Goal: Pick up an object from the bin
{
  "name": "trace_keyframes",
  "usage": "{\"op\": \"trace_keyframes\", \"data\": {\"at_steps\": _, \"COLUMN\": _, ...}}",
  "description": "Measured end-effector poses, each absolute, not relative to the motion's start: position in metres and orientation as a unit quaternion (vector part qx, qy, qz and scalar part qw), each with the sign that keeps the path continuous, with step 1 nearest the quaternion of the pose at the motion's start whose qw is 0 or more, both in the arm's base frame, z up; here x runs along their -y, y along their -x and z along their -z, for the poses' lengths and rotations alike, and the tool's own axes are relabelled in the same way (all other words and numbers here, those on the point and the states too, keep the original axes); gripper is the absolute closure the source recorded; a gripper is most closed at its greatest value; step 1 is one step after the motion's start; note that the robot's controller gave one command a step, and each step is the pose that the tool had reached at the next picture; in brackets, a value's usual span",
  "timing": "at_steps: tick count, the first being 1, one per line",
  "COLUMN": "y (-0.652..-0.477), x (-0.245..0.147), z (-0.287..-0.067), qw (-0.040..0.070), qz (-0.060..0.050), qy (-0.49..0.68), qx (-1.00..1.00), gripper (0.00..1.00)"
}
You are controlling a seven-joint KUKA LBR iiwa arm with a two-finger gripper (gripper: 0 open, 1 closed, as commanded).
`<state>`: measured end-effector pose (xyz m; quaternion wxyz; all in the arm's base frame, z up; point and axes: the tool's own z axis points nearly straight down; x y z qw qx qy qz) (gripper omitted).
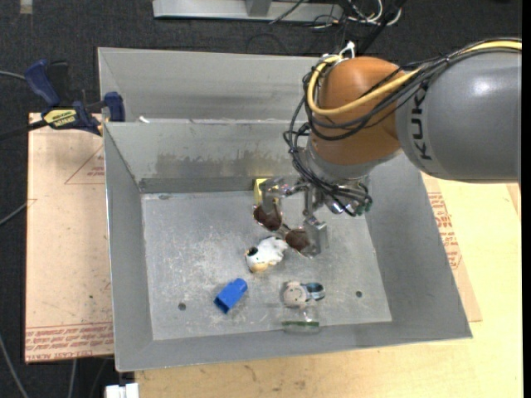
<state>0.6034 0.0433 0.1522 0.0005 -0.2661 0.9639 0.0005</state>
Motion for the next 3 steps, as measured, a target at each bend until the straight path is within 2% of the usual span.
{"op": "trace_keyframes", "data": {"at_steps": 1, "y": -0.600, "x": -0.042, "z": -0.131, "qw": 0.001, "qz": 0.000, "qy": 0.300, "qx": -0.954, "gripper": 0.00}}
{"op": "trace_keyframes", "data": {"at_steps": 2, "y": -0.594, "x": -0.048, "z": -0.102, "qw": 0.001, "qz": 0.000, "qy": 0.413, "qx": -0.911, "gripper": 0.00}}
{"op": "trace_keyframes", "data": {"at_steps": 3, "y": -0.592, "x": -0.057, "z": -0.071, "qw": 0.001, "qz": 0.000, "qy": 0.469, "qx": -0.883, "gripper": 1.00}}
